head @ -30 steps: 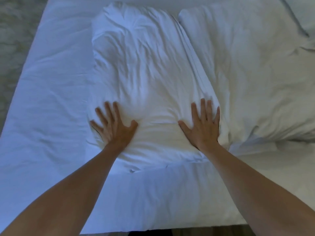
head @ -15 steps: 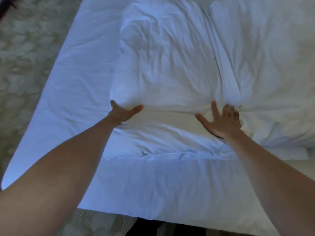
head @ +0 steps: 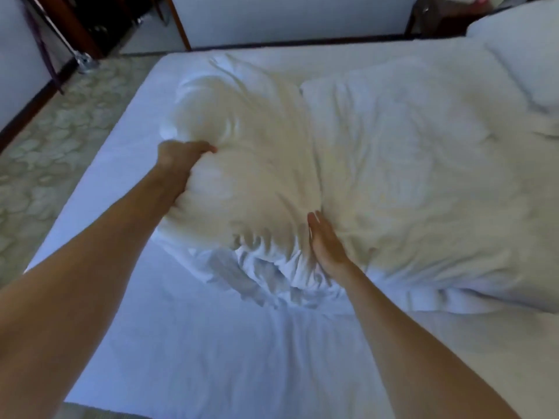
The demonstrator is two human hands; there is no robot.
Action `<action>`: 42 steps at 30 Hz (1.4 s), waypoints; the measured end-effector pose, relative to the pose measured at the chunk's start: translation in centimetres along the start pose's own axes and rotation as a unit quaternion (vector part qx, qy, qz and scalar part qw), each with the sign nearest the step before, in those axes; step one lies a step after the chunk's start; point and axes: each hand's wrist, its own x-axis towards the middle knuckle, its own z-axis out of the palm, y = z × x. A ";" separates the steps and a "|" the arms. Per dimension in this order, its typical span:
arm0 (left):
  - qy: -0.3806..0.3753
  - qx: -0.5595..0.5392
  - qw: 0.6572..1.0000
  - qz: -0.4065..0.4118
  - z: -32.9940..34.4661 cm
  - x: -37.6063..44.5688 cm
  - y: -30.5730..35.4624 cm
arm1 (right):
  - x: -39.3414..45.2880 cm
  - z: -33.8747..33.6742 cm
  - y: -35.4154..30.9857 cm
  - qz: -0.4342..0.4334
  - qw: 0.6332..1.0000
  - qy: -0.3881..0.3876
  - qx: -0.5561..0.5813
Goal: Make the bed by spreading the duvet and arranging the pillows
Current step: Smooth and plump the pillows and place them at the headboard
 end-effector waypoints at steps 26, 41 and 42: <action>-0.237 0.507 0.792 0.245 41.2 -20.1 6.4 | -3.6 -38.2 -5.5 -0.115 0.941 0.240 -0.211; -0.291 0.542 0.752 0.236 39.4 -13.7 2.2 | 4.5 -41.8 10.3 0.127 0.868 0.142 -0.458; -0.296 0.547 0.744 0.244 41.0 -13.6 2.1 | 4.8 -42.5 11.7 0.141 0.871 0.145 -0.448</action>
